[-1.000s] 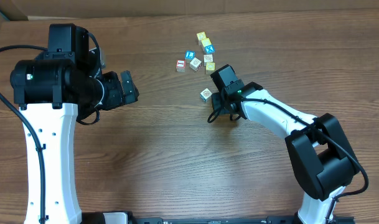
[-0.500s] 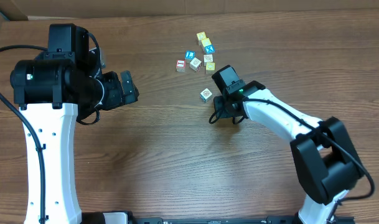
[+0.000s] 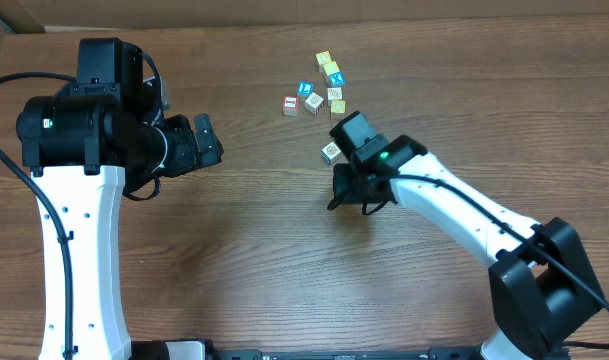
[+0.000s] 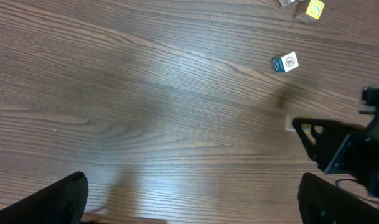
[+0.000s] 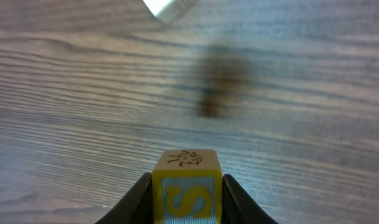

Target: Flip 4 blocks

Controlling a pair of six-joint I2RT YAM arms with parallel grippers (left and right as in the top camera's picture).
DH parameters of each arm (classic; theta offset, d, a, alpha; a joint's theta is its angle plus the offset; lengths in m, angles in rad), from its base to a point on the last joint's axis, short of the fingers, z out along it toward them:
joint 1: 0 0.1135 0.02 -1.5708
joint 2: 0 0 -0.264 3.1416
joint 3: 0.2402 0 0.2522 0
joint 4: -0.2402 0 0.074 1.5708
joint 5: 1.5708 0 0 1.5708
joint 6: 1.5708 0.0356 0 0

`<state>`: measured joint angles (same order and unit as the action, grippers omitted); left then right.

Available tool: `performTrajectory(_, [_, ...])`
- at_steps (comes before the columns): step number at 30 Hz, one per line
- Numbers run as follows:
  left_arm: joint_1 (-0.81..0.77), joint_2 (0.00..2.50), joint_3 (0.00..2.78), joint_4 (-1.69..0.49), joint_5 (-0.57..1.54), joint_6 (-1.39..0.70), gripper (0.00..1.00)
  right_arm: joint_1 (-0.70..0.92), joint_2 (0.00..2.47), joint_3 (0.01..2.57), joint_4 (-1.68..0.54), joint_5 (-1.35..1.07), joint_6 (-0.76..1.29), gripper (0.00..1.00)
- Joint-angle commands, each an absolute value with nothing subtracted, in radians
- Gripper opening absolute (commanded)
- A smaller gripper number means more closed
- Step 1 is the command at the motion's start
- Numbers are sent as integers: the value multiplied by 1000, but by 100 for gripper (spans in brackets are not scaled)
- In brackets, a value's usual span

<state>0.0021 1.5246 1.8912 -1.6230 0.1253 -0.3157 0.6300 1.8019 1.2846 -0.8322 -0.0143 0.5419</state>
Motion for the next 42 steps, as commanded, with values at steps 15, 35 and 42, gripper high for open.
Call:
performTrajectory(15, [6,1525,1891,-1618,115,-330,100,680,1786,1115,-633,59,546,30])
performTrajectory(35, [6,1525,1891,-1618,116,-329,100,680,1786,1113,-606,59,574,34])
performTrajectory(42, [6,1525,1891,-1618,115,-329,100,680,1789,1113,-606,59,580,38])
